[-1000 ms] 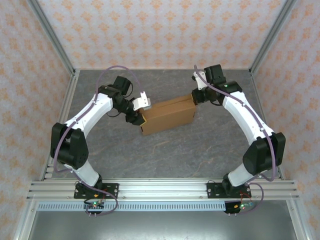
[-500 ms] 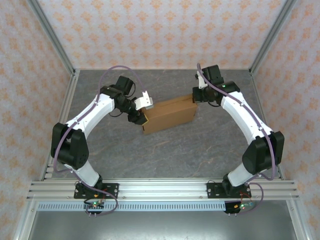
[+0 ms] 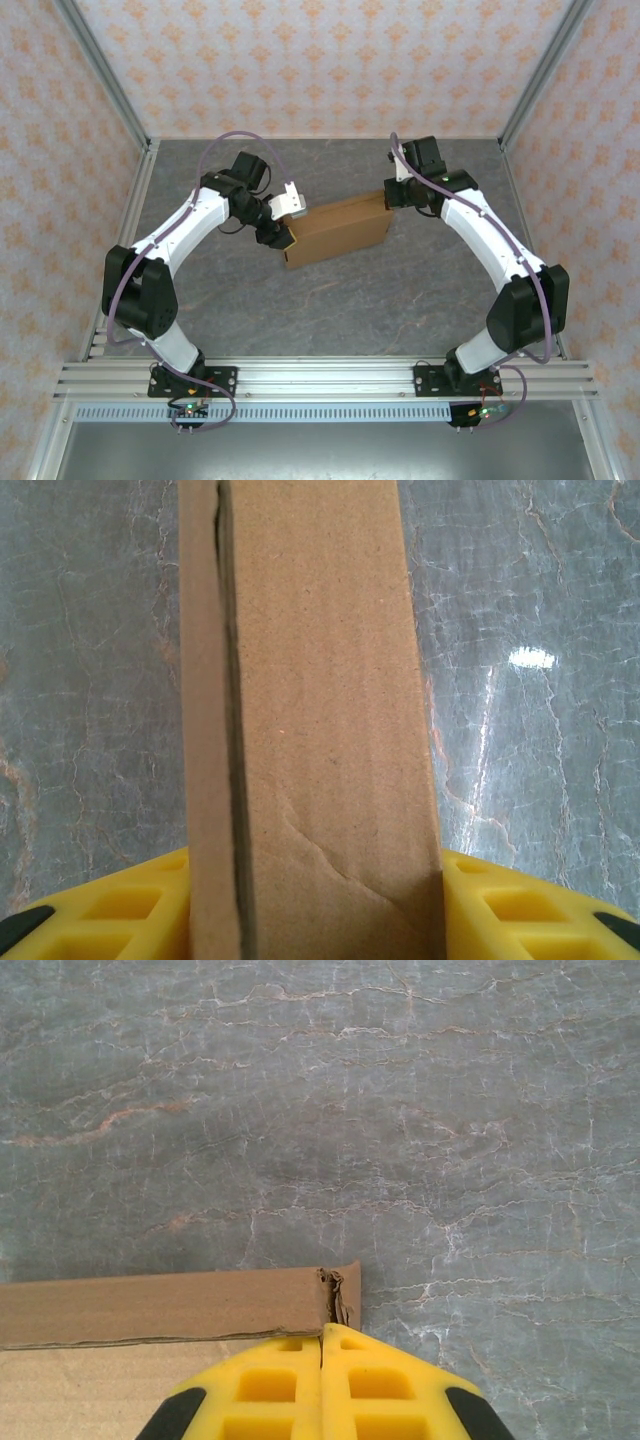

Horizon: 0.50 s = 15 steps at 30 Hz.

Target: Fold the paper box

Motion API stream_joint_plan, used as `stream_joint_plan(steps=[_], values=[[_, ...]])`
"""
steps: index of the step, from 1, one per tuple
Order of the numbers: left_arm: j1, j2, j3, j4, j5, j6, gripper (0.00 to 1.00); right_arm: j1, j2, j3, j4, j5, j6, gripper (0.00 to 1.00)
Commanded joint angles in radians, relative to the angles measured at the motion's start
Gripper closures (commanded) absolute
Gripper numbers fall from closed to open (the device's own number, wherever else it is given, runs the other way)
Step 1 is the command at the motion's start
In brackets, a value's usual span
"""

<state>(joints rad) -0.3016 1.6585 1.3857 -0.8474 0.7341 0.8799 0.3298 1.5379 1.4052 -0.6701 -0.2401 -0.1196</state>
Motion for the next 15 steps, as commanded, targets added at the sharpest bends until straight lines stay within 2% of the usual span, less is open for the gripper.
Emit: stream_joint_plan(steps=[1,15], values=[[-0.001,-0.023,-0.001,0.006,-0.02,-0.007,0.65,-0.008,0.016,0.038,-0.08,0.064,-0.047,0.97],[-0.001,-0.028,-0.008,0.014,-0.032,-0.015,0.65,-0.01,0.002,-0.035,-0.032,0.046,-0.076,0.97]])
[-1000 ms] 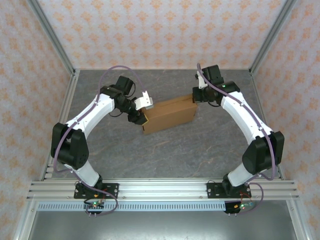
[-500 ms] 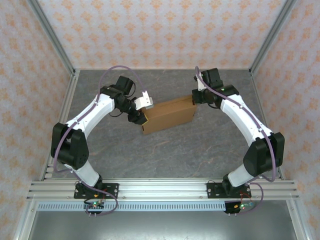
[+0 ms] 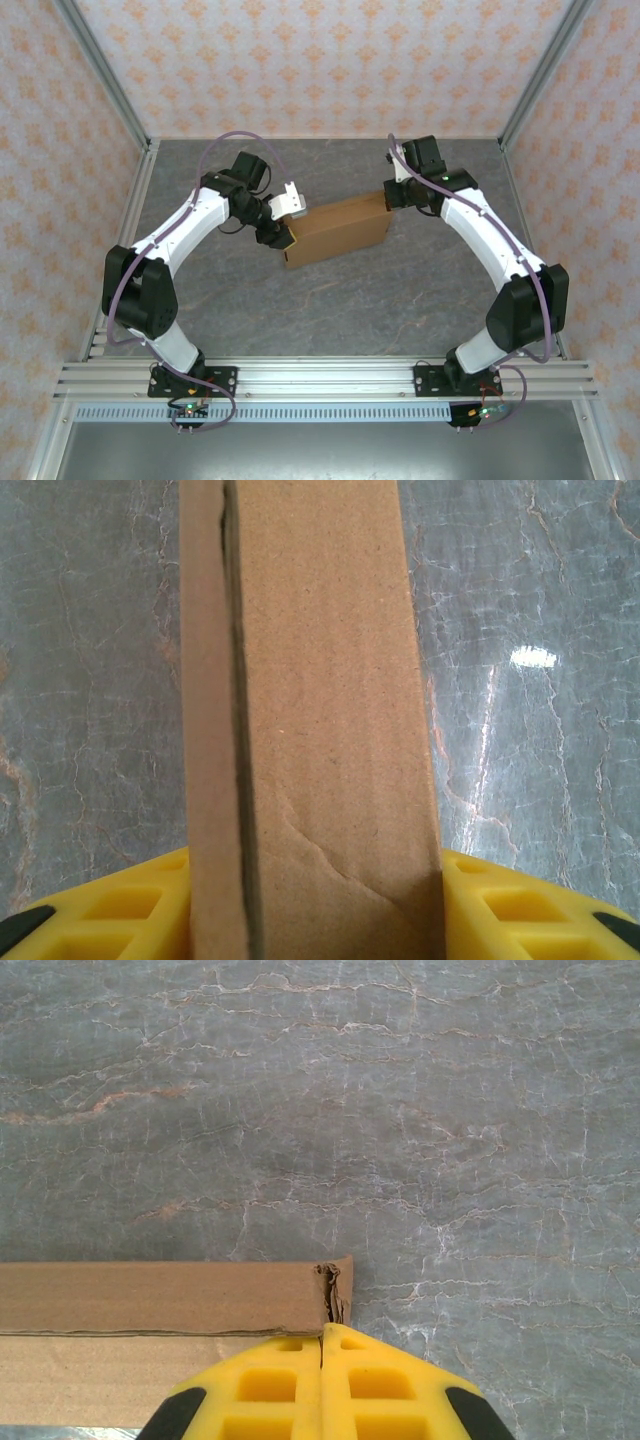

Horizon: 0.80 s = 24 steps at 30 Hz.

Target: Fold the paper box

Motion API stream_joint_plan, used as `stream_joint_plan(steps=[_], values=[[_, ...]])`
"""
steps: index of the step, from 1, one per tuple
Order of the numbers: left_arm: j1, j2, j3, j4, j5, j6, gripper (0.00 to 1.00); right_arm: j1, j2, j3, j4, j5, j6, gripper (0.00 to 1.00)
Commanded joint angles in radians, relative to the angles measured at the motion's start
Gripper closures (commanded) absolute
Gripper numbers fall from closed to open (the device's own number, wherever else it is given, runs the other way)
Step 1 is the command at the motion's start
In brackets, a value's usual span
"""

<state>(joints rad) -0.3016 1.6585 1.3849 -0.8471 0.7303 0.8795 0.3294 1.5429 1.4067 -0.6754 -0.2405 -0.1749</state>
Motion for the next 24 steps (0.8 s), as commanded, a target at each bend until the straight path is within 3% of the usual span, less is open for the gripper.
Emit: stream_joint_plan(steps=[1,17,24], values=[[-0.001,-0.028,-0.007,0.013,-0.027,-0.017,0.65,-0.009,-0.003,-0.037,-0.027,0.044,-0.019,0.97],[-0.001,-0.024,-0.001,0.019,-0.03,-0.049,0.65,-0.014,-0.056,-0.169,0.056,0.043,0.006,0.98],[-0.001,-0.028,0.024,-0.01,-0.019,-0.063,0.57,-0.02,-0.057,-0.11,0.012,0.063,0.061,0.98]])
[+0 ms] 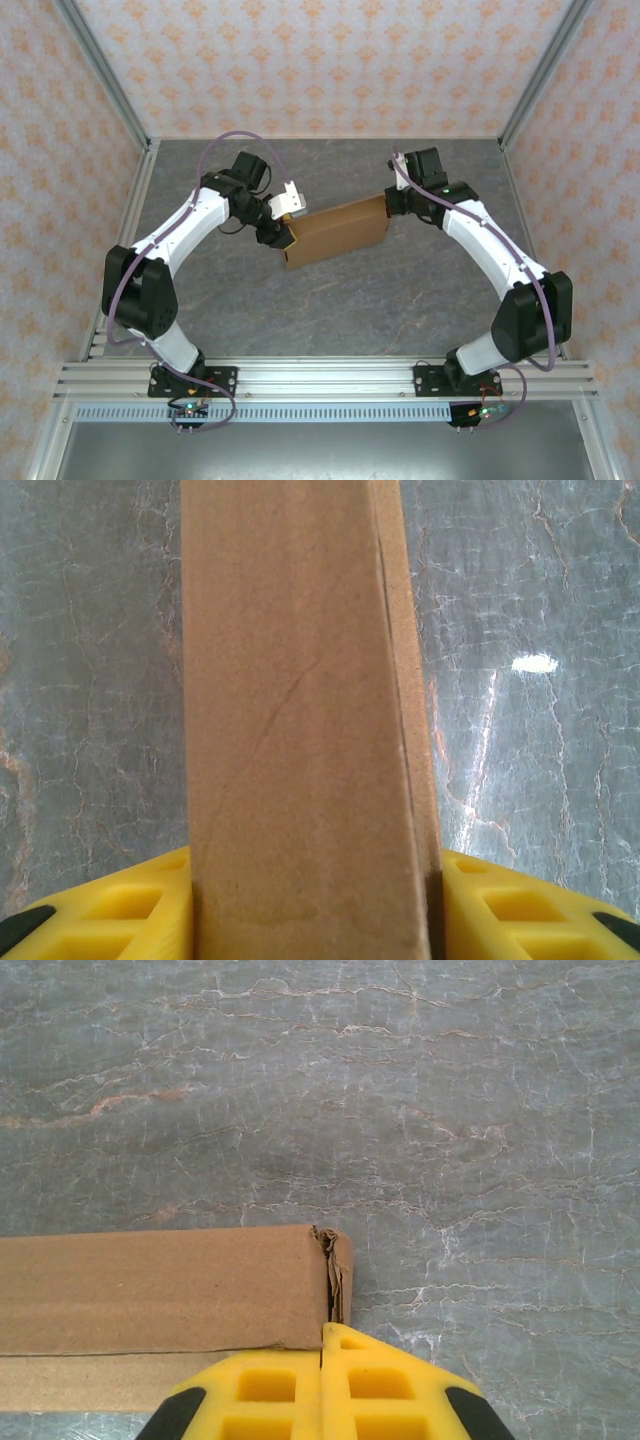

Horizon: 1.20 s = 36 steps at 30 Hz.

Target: Fold the paper box

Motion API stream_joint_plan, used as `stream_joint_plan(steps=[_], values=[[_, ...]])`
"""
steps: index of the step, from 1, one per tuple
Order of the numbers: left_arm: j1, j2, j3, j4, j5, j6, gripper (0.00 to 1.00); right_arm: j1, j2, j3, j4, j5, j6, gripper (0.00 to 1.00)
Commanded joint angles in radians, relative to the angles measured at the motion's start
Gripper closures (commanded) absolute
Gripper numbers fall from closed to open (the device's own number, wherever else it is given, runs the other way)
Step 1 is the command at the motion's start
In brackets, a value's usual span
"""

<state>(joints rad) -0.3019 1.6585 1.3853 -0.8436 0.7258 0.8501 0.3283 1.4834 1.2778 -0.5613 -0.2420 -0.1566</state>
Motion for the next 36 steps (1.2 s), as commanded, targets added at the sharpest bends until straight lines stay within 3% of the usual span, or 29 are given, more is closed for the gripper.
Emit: stream_joint_plan(steps=[1,11,21,28,33,36], values=[[0.0,-0.032,0.021,-0.01,-0.014,-0.035,0.55,-0.018,0.002,0.026,-0.106,0.061,0.05,0.98],[0.004,-0.07,0.015,0.039,-0.044,-0.109,0.3,-0.023,0.001,0.057,-0.13,0.041,0.091,0.99],[0.032,-0.115,0.018,0.084,0.026,-0.177,0.18,-0.023,0.003,0.057,-0.137,0.048,0.092,1.0],[0.039,-0.176,-0.018,0.182,-0.044,-0.309,0.16,-0.023,0.009,0.07,-0.151,0.055,0.092,1.0],[0.039,-0.33,-0.165,0.329,-0.183,-0.481,0.19,-0.023,0.016,0.073,-0.153,0.05,0.096,1.0],[0.037,-0.415,-0.258,0.341,-0.238,-0.515,0.24,-0.022,0.025,0.078,-0.155,0.046,0.097,1.0]])
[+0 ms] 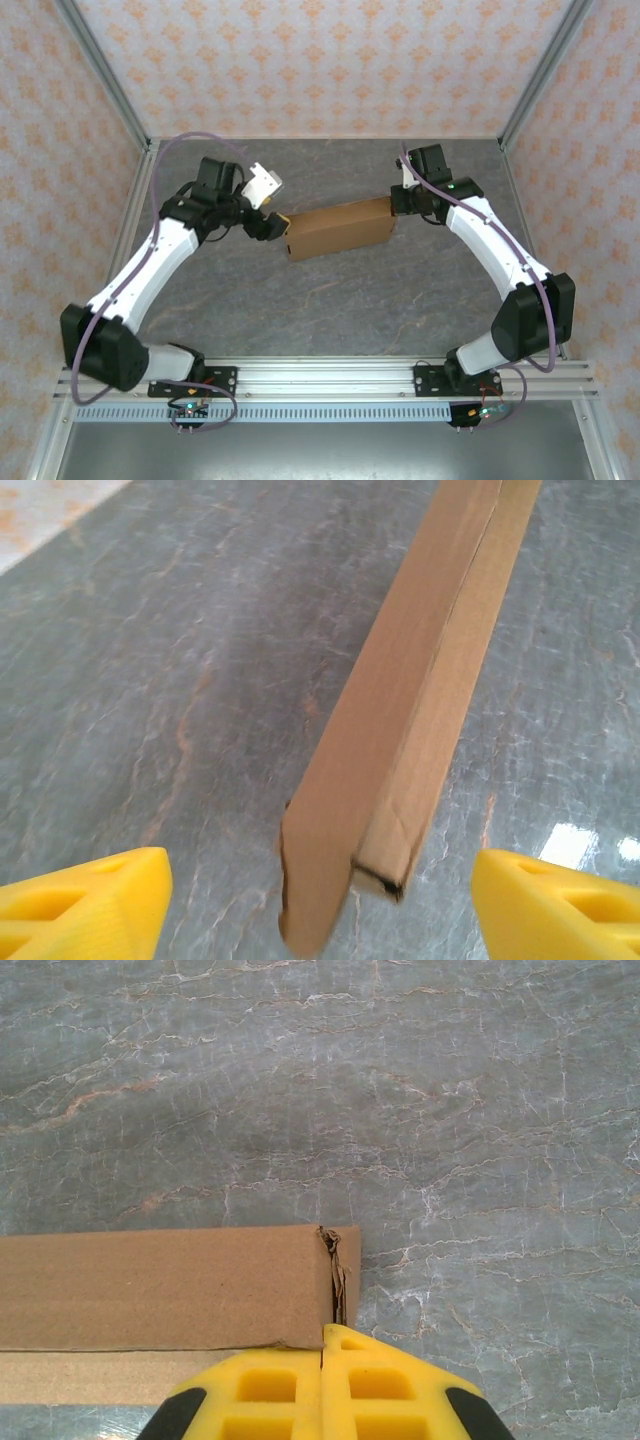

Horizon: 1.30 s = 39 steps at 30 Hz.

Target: Fold the paper box

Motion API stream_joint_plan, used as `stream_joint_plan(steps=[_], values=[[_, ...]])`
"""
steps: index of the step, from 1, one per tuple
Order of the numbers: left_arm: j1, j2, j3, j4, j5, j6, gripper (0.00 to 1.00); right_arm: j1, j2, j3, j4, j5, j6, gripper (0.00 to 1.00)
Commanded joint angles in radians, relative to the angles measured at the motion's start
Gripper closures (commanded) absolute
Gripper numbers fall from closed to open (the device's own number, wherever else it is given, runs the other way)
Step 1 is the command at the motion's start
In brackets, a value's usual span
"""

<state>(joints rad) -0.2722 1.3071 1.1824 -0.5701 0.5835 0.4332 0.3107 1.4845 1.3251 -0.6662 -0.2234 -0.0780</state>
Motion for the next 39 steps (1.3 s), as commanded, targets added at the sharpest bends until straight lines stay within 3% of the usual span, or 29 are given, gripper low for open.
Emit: stream_joint_plan(steps=[1,8,15,24,33,39], values=[[0.007,-0.082,-0.077,0.064,-0.114,-0.112,0.26,-0.004,0.031,0.035,-0.052,0.027,0.02,1.0],[-0.024,-0.078,-0.093,0.023,-0.142,-0.123,0.43,-0.002,0.043,0.049,-0.059,0.024,0.016,1.0],[-0.045,-0.008,-0.059,0.007,-0.118,-0.111,0.49,-0.002,0.039,0.049,-0.058,0.025,0.017,1.0],[-0.05,0.044,-0.014,0.014,-0.157,-0.121,0.66,-0.001,0.04,0.045,-0.053,0.022,0.017,1.0],[-0.057,0.088,0.016,0.016,-0.158,-0.122,0.75,0.002,0.038,0.048,-0.057,0.024,0.016,1.0],[-0.061,0.096,0.027,0.015,-0.159,-0.125,0.75,0.004,0.039,0.049,-0.058,0.024,0.017,1.0]])
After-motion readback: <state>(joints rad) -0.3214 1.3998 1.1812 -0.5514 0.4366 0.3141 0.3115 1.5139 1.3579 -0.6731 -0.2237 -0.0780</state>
